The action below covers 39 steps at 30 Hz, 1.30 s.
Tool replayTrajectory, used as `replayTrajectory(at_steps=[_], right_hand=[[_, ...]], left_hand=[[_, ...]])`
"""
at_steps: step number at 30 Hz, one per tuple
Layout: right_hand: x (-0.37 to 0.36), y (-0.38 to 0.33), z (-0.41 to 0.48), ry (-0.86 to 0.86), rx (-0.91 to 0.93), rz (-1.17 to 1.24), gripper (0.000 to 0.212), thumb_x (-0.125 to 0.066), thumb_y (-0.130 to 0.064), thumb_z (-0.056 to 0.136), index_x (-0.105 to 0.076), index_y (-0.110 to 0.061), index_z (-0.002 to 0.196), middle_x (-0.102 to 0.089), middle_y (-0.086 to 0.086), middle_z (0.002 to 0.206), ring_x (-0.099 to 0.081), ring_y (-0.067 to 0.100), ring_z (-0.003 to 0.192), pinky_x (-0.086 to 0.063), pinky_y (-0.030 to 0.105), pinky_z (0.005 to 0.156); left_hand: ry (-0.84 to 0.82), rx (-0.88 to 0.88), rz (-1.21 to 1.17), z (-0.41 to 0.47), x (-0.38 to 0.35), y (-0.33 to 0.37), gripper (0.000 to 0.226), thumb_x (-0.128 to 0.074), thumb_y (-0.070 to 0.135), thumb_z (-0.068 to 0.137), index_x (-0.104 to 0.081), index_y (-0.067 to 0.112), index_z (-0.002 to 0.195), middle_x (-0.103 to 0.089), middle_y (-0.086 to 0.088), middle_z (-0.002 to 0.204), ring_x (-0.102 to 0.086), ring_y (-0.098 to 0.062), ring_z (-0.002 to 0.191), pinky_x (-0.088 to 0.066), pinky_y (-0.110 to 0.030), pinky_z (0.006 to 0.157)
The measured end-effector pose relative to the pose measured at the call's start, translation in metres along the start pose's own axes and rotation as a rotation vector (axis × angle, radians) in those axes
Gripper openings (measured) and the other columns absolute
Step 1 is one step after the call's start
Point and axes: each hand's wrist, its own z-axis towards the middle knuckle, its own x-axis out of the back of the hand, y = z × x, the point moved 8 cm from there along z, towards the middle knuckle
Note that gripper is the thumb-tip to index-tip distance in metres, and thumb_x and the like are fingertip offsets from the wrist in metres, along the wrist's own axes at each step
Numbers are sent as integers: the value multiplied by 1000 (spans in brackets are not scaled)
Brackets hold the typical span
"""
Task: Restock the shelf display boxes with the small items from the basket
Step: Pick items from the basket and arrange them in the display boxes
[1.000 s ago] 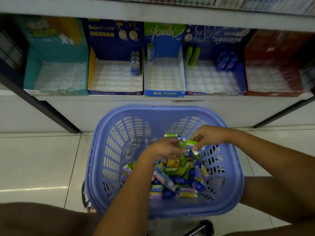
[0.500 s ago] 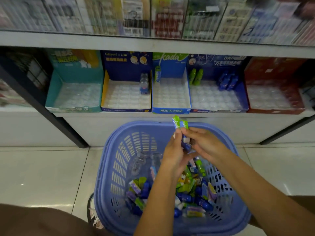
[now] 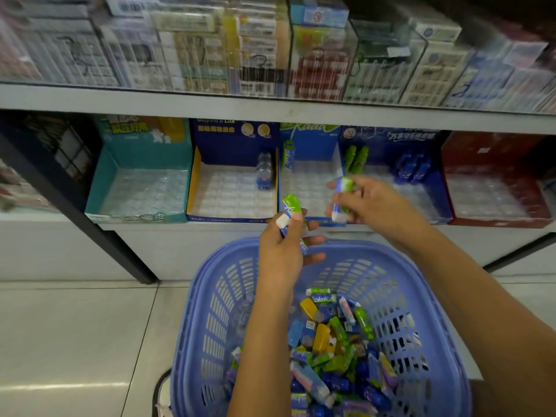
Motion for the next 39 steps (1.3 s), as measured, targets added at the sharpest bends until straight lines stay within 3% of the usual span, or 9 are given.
replayTrajectory(at_steps=[5,9,11,14,16,19,25,31,39], right_hand=[[20,5,43,167,-189,432,17,-42,-6,93,-49,-6,77,-57,17,72,-43,17,54,-33,25,50],[8,-3,74,119,-170,385,16,-42,0,96,-55,-4,103,-62,12,93,-64,20,79,-50,27,69],[-1,-10,92,62,-141,274,32,-42,6,95,-51,-3,124,-56,15,122,-60,26,109,-51,29,86],[-7,-25,111,-2,-36,-253,48,-44,-1,96,-35,-10,142,-39,11,146,-42,24,131,-42,30,102],[-9,-31,116,5,22,-470,42,-42,-12,99,-37,-10,141,-43,11,143,-44,25,128,-40,32,103],[-7,-34,114,87,105,-473,30,-50,-22,97,-55,-4,121,-59,16,121,-56,28,110,-44,34,93],[-19,-33,109,42,265,-178,28,-62,-6,88,-66,-10,115,-64,1,112,-58,3,92,-42,-2,77],[-20,-34,122,198,321,-211,24,-71,-5,81,-67,-2,104,-68,13,99,-58,11,83,-42,-1,68],[-31,-38,135,8,329,-427,25,-66,-9,85,-68,-8,110,-68,8,109,-58,9,93,-44,18,87]], left_hand=[[16,48,57,13,1,-4,13,-47,25,100,-60,21,102,-69,0,86,-67,-7,61,-54,-24,48],[53,107,54,20,5,-18,12,-48,22,99,-58,18,103,-67,-3,88,-66,-11,63,-55,-25,48],[79,107,51,22,8,-22,10,-49,22,99,-58,19,102,-68,-3,88,-66,-12,64,-55,-25,49],[107,62,68,23,10,-21,16,-50,22,98,-57,18,112,-69,-2,87,-67,-10,62,-55,-25,50],[117,21,83,27,11,-16,19,-49,22,98,-55,20,117,-69,-1,86,-67,-9,62,-55,-25,50],[124,3,133,32,15,-11,18,-48,21,99,-55,20,116,-68,0,86,-66,-10,63,-54,-23,48],[80,21,197,31,12,-18,14,-47,21,100,-55,23,110,-67,0,86,-64,-13,67,-53,-21,49],[73,39,159,33,14,-19,15,-49,20,99,-59,22,110,-69,-2,87,-65,-12,66,-53,-22,50],[53,46,105,33,14,-20,15,-50,20,99,-58,32,96,-70,0,85,-66,-7,63,-53,-21,51]])
